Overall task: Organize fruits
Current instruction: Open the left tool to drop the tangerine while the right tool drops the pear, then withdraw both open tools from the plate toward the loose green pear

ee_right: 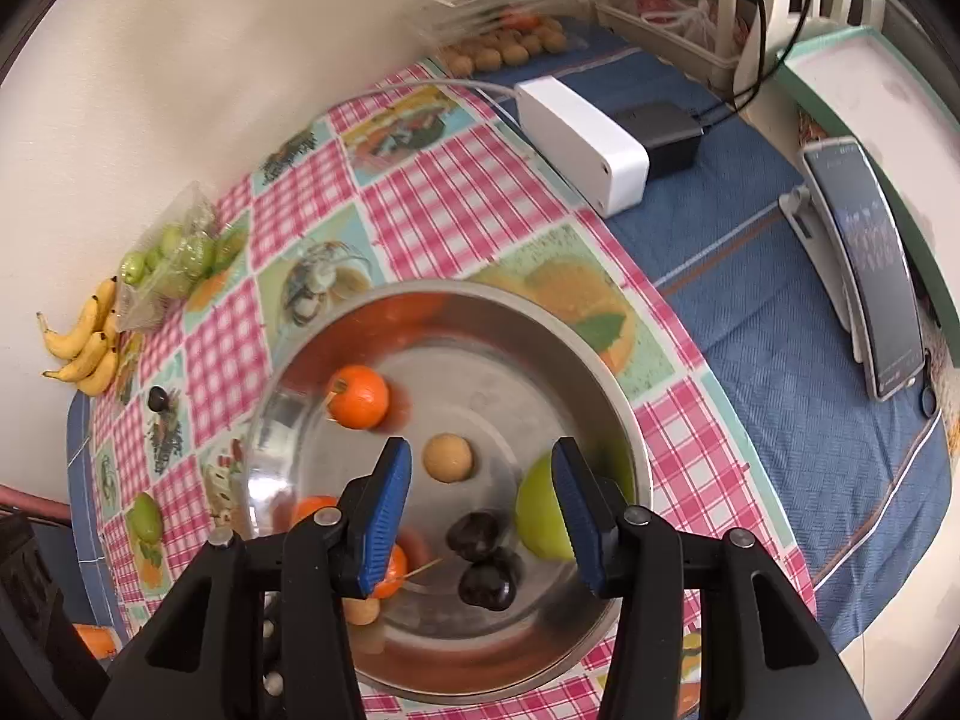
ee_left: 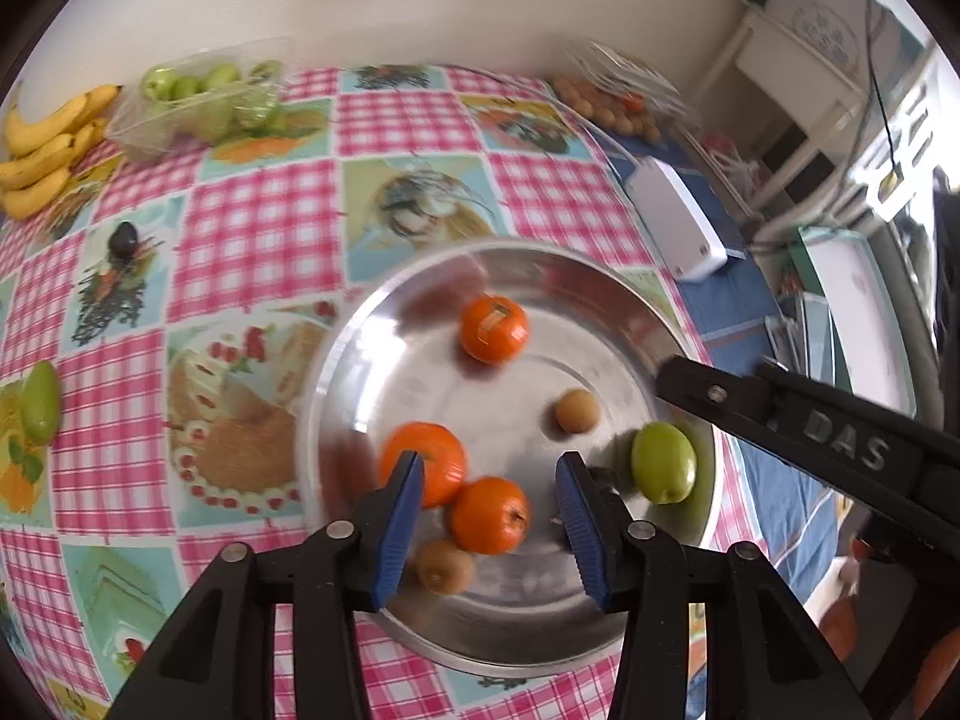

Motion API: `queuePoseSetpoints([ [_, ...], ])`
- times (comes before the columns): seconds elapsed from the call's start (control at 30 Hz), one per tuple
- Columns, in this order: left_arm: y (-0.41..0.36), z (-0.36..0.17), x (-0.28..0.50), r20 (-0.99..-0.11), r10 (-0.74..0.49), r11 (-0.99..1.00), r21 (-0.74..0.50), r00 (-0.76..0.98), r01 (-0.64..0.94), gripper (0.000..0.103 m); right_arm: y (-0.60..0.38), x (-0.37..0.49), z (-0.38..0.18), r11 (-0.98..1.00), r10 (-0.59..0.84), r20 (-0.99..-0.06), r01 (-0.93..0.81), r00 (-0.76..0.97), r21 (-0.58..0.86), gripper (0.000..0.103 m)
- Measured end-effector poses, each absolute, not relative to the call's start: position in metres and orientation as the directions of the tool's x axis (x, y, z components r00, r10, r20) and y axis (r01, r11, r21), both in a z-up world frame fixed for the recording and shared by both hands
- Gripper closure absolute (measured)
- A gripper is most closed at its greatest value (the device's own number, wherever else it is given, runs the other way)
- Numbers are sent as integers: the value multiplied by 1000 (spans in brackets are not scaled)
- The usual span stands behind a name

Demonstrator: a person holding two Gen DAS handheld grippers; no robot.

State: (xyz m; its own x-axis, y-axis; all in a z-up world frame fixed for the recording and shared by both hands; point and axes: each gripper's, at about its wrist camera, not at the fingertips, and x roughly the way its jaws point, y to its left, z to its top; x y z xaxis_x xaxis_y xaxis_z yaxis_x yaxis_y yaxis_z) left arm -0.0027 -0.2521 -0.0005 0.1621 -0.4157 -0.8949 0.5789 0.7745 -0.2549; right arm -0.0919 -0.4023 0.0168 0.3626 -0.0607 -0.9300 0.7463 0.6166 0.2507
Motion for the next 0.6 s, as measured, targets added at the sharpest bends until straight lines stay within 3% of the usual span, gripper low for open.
queuePoseSetpoints([
  [0.6,-161,-3,60,-910,-350,903,-264,223,339,49,-370,-73,3,671,-25,-954,712,300,206,53],
])
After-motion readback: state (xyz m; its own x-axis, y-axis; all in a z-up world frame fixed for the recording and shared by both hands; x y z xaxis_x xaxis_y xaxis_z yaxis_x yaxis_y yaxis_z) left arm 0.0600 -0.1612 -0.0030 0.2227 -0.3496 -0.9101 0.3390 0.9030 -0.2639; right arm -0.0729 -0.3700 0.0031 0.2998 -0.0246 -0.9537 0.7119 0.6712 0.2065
